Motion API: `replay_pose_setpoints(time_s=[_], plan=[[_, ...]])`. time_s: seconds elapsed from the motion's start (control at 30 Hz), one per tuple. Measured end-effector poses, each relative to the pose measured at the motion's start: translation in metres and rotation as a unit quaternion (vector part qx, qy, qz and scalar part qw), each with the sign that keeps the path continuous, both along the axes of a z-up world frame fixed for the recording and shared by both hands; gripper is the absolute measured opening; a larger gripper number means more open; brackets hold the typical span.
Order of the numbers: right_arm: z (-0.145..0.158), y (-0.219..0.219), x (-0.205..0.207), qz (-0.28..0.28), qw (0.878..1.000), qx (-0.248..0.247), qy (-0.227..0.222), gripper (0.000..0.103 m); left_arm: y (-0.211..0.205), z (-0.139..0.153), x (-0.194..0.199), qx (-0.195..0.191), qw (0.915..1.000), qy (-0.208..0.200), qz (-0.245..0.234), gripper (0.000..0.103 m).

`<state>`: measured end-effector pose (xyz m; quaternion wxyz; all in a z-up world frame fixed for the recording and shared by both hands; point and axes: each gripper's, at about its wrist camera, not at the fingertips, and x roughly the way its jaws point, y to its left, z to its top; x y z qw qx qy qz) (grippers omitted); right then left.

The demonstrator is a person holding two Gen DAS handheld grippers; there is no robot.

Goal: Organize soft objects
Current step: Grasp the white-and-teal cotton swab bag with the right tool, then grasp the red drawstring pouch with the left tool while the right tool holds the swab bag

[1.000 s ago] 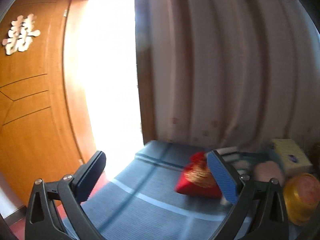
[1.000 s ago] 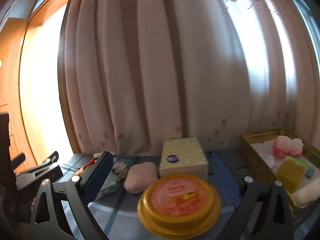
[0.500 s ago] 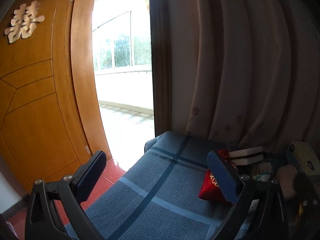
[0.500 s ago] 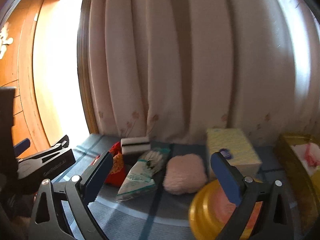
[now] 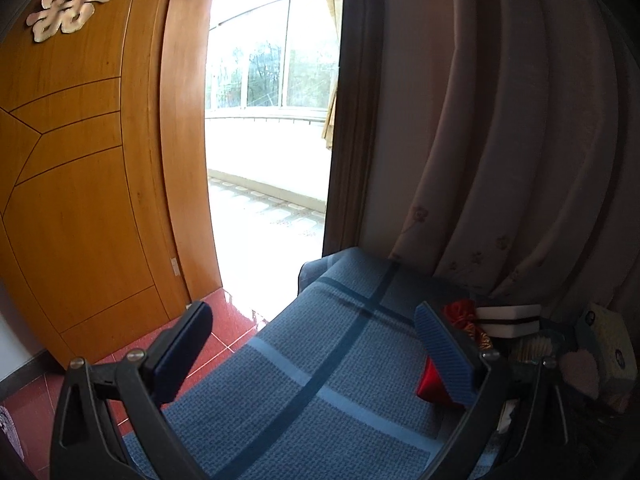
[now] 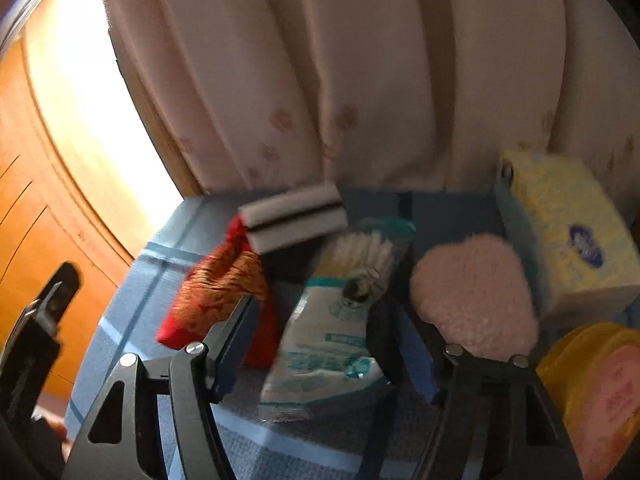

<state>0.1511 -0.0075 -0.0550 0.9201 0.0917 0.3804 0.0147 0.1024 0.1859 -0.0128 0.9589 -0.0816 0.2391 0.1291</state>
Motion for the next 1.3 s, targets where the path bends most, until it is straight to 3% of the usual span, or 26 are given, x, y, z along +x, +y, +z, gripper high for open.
replay_pose_setpoints(time_s=[0.1,0.2,0.27,0.47,0.67,0.8,1.0,1.13,1.3], plan=[[-0.008,-0.004,0.009,-0.011,1.0,0.017,0.022,0.07,0.001,-0.001,0.001,-0.001,1.0,0.002,0.002,0.102],[-0.009,0.004,0.014,0.001,1.0,0.003,0.026,0.069,0.003,-0.001,0.002,-0.004,1.0,0.006,0.002,0.102],[-0.01,0.012,0.015,0.012,0.999,-0.012,0.03,0.048,0.005,-0.001,0.003,-0.009,0.9999,0.009,0.003,0.102],[-0.008,0.013,0.008,0.047,0.999,0.007,0.02,0.044,0.011,-0.004,0.006,-0.025,0.9995,0.019,0.007,0.102],[0.015,0.007,-0.035,0.08,0.994,0.011,-0.069,0.043,0.014,-0.006,0.009,-0.038,0.9989,0.026,0.005,0.102],[0.039,-0.007,-0.07,0.089,0.984,0.008,-0.153,0.043,0.013,-0.009,0.015,-0.043,0.9984,0.037,-0.003,0.102],[0.055,-0.03,-0.106,0.035,0.971,-0.055,-0.232,0.043,-0.01,-0.014,0.03,-0.034,0.9931,0.074,-0.085,0.102],[0.059,-0.043,-0.116,0.007,0.965,-0.067,-0.252,0.043,-0.043,-0.017,0.038,-0.03,0.9822,0.099,-0.157,0.102],[0.06,-0.057,-0.111,-0.003,0.969,-0.052,-0.242,0.044,-0.089,-0.022,0.056,0.026,0.9689,0.133,-0.207,0.102]])
